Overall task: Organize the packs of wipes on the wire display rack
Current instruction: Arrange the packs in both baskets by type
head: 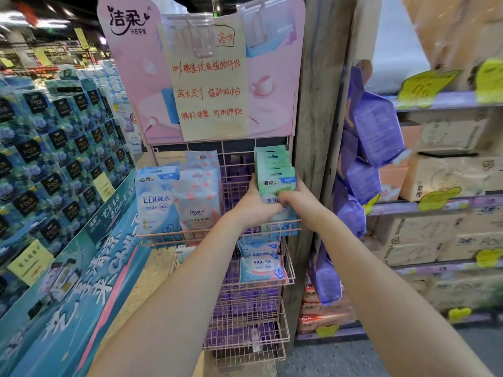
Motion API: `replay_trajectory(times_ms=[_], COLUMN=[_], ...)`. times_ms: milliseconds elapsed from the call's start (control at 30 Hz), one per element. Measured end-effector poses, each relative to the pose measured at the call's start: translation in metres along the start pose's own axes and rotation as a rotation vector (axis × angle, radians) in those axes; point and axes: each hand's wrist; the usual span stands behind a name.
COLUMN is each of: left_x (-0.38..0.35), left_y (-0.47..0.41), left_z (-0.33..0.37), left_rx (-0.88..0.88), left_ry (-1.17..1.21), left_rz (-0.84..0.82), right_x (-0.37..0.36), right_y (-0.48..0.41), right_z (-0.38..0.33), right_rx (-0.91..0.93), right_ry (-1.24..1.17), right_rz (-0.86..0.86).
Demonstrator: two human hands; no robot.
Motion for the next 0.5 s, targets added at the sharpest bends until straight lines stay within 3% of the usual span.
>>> replay_trajectory(times_ms=[200, 500], left_x=[-0.003, -0.006], left_y=[0.009, 0.026], left_z=[0.000, -0.003], left_rx=[-0.064, -0.117], left_ry=[-0.092, -0.248], left_rz=[0.078, 0.274], right_x=[0.002, 0.002], right_y=[0.009, 0.033], right_z=[-0.002, -0.009], right_rx=[-0.001, 0.135], right_ry=[0.011, 0.236], right_rz=[-0.027, 0.081])
Point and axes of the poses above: each hand's wrist, its own y-axis away from the middle knuckle, its own x-axis out of the back of the hand, z = x × y, and after that the axes turned 7 degrees about -z, right-handed
